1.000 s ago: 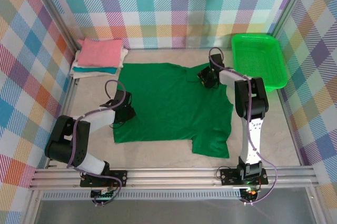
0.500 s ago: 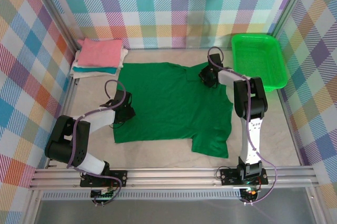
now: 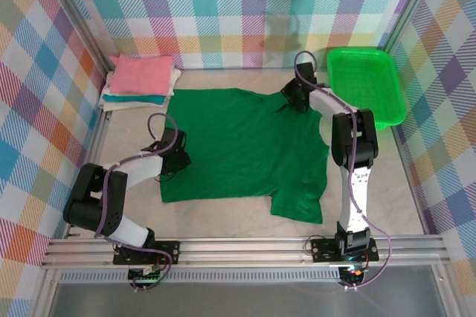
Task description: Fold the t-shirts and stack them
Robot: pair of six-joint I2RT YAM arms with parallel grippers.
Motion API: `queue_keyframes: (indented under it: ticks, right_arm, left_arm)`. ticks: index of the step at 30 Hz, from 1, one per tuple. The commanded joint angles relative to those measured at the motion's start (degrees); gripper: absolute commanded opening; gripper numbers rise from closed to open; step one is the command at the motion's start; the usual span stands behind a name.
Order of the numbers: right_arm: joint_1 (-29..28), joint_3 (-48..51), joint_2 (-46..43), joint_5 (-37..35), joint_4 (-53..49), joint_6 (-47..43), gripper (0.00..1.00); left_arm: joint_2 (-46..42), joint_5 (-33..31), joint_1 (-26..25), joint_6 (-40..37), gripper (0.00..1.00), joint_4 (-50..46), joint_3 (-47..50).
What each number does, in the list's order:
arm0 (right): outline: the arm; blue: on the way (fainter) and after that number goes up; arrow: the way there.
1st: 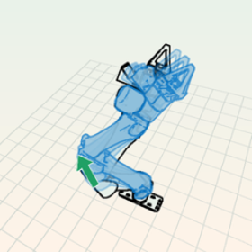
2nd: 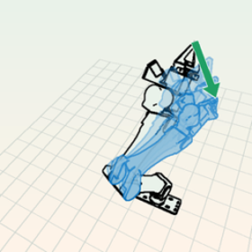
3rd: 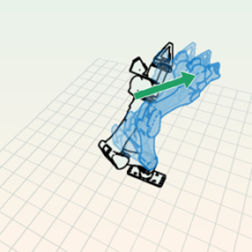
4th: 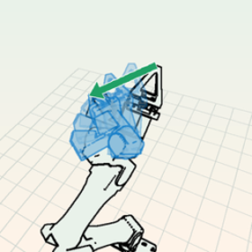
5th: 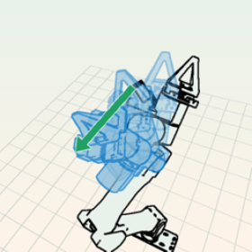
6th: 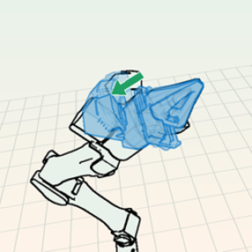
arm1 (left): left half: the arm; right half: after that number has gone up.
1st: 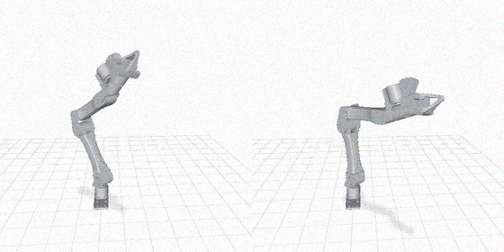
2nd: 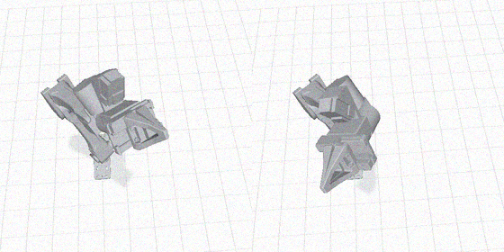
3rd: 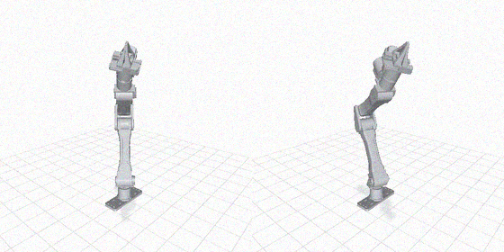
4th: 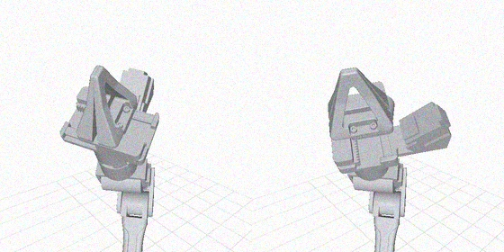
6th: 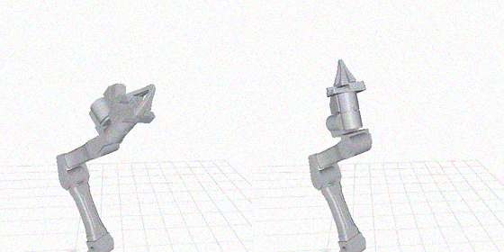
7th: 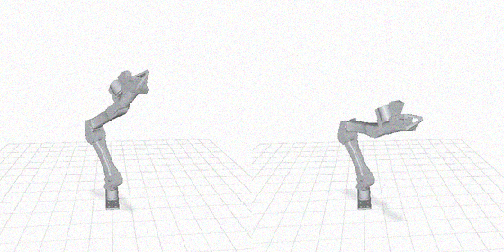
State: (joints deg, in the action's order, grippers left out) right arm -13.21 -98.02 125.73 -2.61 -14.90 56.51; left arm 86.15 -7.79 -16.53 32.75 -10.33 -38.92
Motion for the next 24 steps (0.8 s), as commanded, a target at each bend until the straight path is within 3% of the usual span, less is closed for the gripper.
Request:
queue_keyframes:
  ticks: [1,3,8,12,16,24]
  right_arm:
    - [-0.4,-2.1,1.4,-0.7,-2.2,-2.1,0.0]
    - [-0.4,-3.2,1.8,-0.2,-2.9,-2.6,0.0]
    - [-0.4,1.9,-1.6,2.2,-1.3,-1.6,0.22]
    - [-0.7,7.6,-4.5,3.8,0.1,-0.4,0.31]
    - [-0.8,11.0,-5.2,6.2,2.2,1.0,0.32]
    - [-0.9,8.0,-1.3,5.8,3.0,2.3,0.34]
  left_arm:
    - [-1.2,-2.0,-0.4,-0.1,0.19,-1.5,1.2]
    - [-1.6,-2.3,-0.3,-0.2,0.19,-1.5,1.3]
    - [-1.4,-2.2,-0.3,-0.3,0.19,-1.6,1.1]
    - [-1.0,-1.9,-0.3,-0.4,0.19,-1.1,1.3]
    - [-0.5,-1.4,-0.3,-0.3,0.19,-0.7,1.2]
    - [-0.6,-0.6,-0.3,-0.6,0.19,-1.0,1.1]
